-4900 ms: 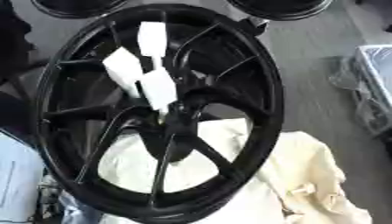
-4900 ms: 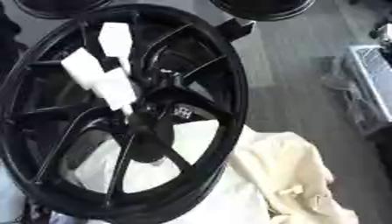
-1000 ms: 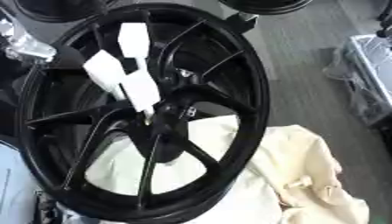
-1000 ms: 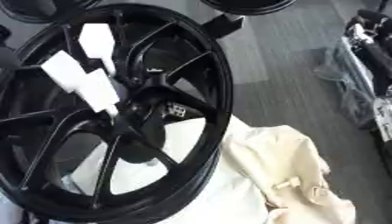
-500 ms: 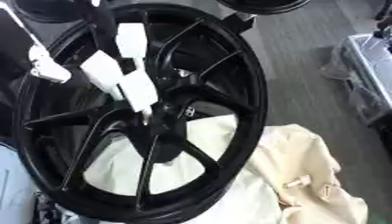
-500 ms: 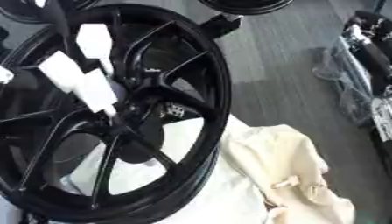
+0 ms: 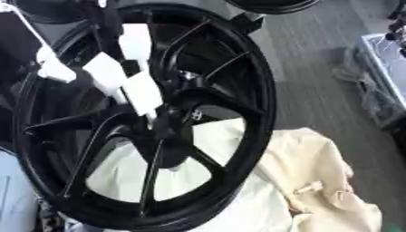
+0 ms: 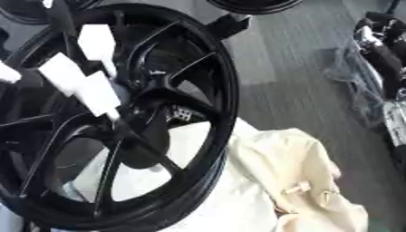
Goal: Pull the pin out of the wheel hub.
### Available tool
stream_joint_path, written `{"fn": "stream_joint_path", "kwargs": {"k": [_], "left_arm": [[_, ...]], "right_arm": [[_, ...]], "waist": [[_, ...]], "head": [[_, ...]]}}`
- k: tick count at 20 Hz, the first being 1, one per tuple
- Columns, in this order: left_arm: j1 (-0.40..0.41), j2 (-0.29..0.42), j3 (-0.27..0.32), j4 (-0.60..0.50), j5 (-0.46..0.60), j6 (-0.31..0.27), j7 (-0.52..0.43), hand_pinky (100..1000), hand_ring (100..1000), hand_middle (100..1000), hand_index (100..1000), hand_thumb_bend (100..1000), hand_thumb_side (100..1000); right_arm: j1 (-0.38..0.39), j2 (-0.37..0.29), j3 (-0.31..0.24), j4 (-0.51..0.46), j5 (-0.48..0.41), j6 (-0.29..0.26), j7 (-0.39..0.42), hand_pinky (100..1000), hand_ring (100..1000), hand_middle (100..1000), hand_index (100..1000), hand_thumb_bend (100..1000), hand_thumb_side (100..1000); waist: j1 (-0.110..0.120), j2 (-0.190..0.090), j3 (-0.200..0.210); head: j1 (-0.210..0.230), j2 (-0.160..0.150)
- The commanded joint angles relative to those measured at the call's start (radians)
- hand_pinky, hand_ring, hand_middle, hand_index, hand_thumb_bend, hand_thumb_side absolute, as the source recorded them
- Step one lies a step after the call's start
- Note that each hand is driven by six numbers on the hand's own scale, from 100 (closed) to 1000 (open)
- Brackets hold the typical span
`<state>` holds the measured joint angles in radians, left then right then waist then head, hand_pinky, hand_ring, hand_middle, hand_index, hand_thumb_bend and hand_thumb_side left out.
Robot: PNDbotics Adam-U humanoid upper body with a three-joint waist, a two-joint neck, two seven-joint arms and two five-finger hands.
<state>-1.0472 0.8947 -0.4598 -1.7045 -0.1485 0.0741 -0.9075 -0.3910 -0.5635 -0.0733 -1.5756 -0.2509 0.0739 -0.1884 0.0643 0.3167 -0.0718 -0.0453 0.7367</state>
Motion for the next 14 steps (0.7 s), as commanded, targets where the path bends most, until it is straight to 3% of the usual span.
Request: {"fn": "stream_joint_path", "kwargs": {"k": [1,7,14], "left_arm": [[-0.025,0.003,0.011,0.027,0.010,0.006,0.001,802,793,720,768,470,171],[-0.032,-0.017,-0.008,0.077,0.014,0.011,0.001,794,773,697,736,449,206],[-0.044,-0.039,-0.044,0.130,-0.015,0.000,0.001,800,780,701,759,527,188]], "right_arm": [[-0.010,-0.018,-0.010,-0.008,0.002,-0.001,-0.001,972,778,698,828,100,445],[-0.008,-0.016,-0.012,-0.006,0.000,0.000,-0.005,972,778,697,828,100,447],[-0.007,-0.013,-0.011,-0.003,0.000,0.001,-0.006,972,778,697,828,100,450]], "waist": [[-0.004,-0.032,0.000],[-0.004,-0.031,-0.003],[-0.002,-0.030,-0.004]], "head": [[-0.002,-0.001],[0.003,0.009],[0.010,0.021]]}}
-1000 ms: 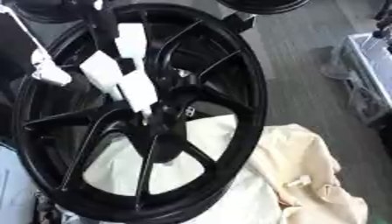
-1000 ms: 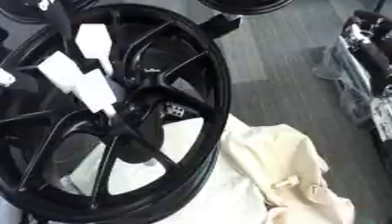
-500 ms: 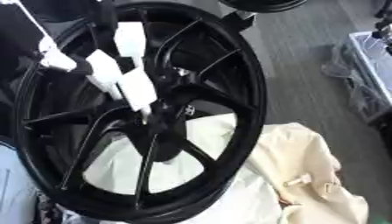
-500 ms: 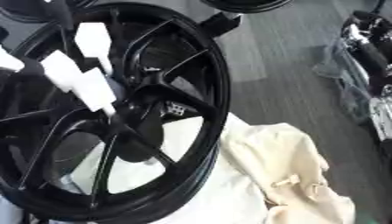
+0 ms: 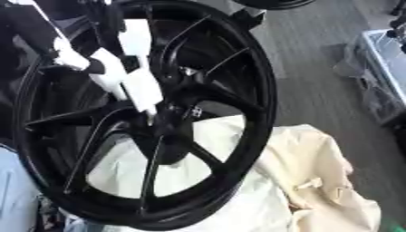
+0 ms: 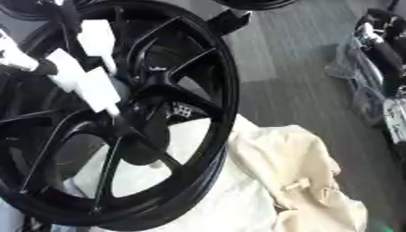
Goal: Pull the pin out of the wheel hub.
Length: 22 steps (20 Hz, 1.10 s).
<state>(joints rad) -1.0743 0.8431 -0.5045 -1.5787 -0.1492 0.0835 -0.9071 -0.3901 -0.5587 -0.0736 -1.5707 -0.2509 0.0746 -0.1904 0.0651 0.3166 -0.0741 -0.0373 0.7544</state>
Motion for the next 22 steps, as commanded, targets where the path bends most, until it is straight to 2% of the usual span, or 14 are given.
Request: {"fn": "stream_joint_path", "kwargs": {"k": [1,8,10,14,19,22], "left_arm": [[-0.015,0.014,0.001,0.004,-0.020,-0.015,0.000,799,778,697,757,534,189],[-0.002,0.024,0.014,-0.017,-0.048,-0.050,0.000,795,773,685,754,621,232],[0.004,0.028,0.015,-0.025,-0.059,-0.059,0.000,795,772,680,745,617,232],[0.019,0.039,0.013,-0.045,-0.062,-0.080,0.000,793,767,672,738,613,214],[0.039,0.058,0.018,-0.076,-0.079,-0.097,0.000,792,767,675,734,598,123],[0.045,0.064,0.021,-0.084,-0.082,-0.095,0.000,793,772,687,744,604,108]], "right_arm": [[-0.007,-0.018,-0.011,-0.007,0.001,0.001,-0.004,972,779,697,828,100,449],[-0.008,-0.016,-0.010,-0.008,0.000,0.001,-0.001,972,779,698,828,100,449],[-0.008,-0.014,-0.010,-0.007,0.001,0.001,-0.001,972,779,698,828,100,450],[-0.009,-0.013,-0.010,-0.007,0.001,0.001,-0.001,973,779,699,828,100,450],[-0.008,-0.012,-0.010,-0.006,0.002,0.002,0.000,973,780,699,828,100,452],[-0.007,-0.011,-0.009,-0.006,0.002,0.002,0.001,973,780,699,828,100,452]], "waist": [[-0.002,-0.029,-0.001],[-0.002,-0.027,-0.003],[-0.002,-0.027,-0.004],[-0.001,-0.025,-0.005],[0.000,-0.024,-0.004],[0.000,-0.024,-0.004]], "head": [[0.001,0.003],[-0.017,-0.011],[-0.021,-0.015],[-0.023,-0.020],[-0.025,-0.022],[-0.023,-0.021]]}}
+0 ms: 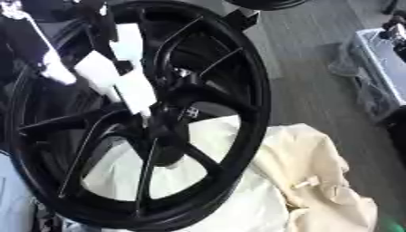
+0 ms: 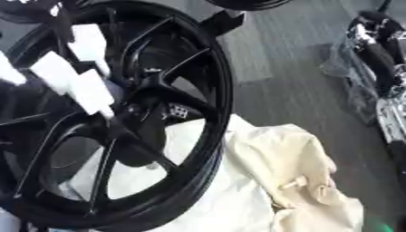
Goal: Pull the pin out of the wheel hub.
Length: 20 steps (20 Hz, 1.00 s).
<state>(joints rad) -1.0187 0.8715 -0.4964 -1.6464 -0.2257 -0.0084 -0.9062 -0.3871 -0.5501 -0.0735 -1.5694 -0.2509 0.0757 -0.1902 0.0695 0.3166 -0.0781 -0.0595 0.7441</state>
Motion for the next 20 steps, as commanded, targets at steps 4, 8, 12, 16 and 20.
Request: {"fn": "stream_joint_path", "kwargs": {"k": [4,8,12,16,20], "left_arm": [[-0.004,0.036,0.013,-0.017,-0.020,-0.004,-0.001,789,773,693,752,590,109],[-0.002,0.032,0.014,-0.017,0.003,0.001,-0.001,780,762,674,740,552,108],[-0.002,0.029,0.008,-0.018,0.011,0.004,-0.001,772,753,661,727,537,100],[0.002,0.028,-0.002,-0.012,0.005,0.002,-0.001,762,740,646,711,531,100],[0.008,0.026,-0.008,-0.009,-0.003,-0.006,-0.001,753,731,635,701,516,100]], "right_arm": [[-0.010,-0.020,-0.008,-0.008,0.003,0.001,0.002,973,780,700,828,100,453],[-0.011,-0.020,-0.008,-0.008,0.003,0.001,0.003,973,781,700,828,100,454],[-0.011,-0.019,-0.008,-0.007,0.004,0.001,0.003,973,781,700,828,100,456],[-0.011,-0.019,-0.010,-0.007,0.003,0.000,0.001,973,781,700,828,100,457],[-0.008,-0.017,-0.011,-0.006,0.001,0.000,0.000,973,782,700,828,100,459]], "waist": [[-0.004,-0.022,-0.001],[-0.004,-0.020,-0.001],[-0.003,-0.019,-0.002],[-0.002,-0.018,-0.004],[-0.002,-0.017,-0.005]], "head": [[0.003,-0.012],[0.004,-0.012],[0.005,-0.012],[0.005,-0.011],[0.005,-0.010]]}}
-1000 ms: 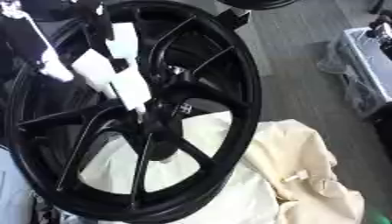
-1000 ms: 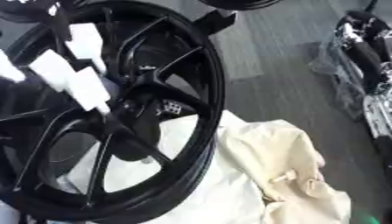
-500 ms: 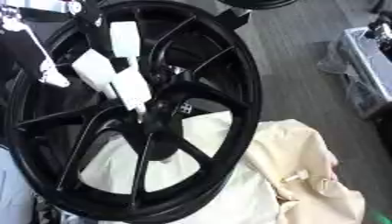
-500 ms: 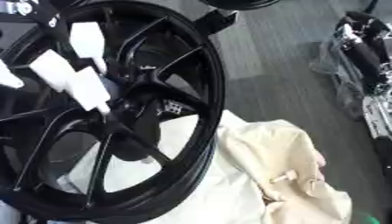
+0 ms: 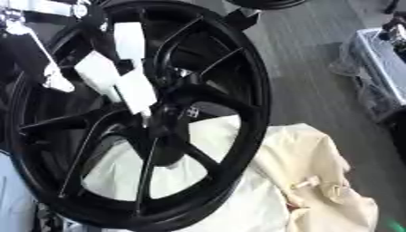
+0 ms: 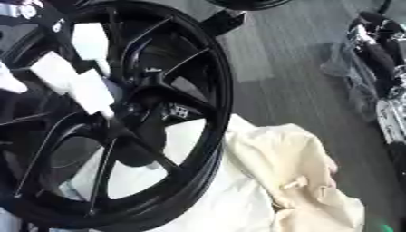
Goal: Pull the pin out of the wheel hub.
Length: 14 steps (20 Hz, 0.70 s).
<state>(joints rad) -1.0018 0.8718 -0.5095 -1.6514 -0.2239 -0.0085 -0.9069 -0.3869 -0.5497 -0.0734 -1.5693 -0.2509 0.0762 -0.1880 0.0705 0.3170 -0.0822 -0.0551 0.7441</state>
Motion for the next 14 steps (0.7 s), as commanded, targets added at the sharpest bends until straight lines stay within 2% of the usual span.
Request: {"fn": "stream_joint_path", "kwargs": {"k": [1,6,10,14], "left_arm": [[-0.008,0.025,0.005,-0.004,-0.007,-0.008,0.000,750,727,629,695,485,100],[-0.007,0.020,0.011,-0.007,0.008,-0.007,0.000,722,683,576,626,363,100],[-0.008,0.022,0.021,-0.016,-0.005,-0.015,0.000,674,614,483,502,231,100],[-0.007,0.022,0.035,-0.023,-0.019,-0.027,0.000,639,571,418,437,169,100]], "right_arm": [[-0.008,-0.018,-0.011,-0.006,0.000,0.000,-0.003,973,782,700,828,100,460],[-0.008,-0.016,-0.012,-0.006,0.000,-0.001,-0.003,974,783,701,829,100,464],[-0.005,-0.014,-0.013,-0.005,0.000,-0.001,-0.004,974,784,701,829,100,468],[-0.003,-0.013,-0.014,-0.003,0.000,-0.001,-0.005,974,784,701,830,100,470]], "waist": [[-0.003,-0.017,-0.002],[-0.004,-0.015,-0.001],[-0.004,-0.014,0.000],[-0.004,-0.015,0.000]], "head": [[0.001,-0.010],[0.000,-0.009],[-0.001,-0.008],[-0.002,-0.007]]}}
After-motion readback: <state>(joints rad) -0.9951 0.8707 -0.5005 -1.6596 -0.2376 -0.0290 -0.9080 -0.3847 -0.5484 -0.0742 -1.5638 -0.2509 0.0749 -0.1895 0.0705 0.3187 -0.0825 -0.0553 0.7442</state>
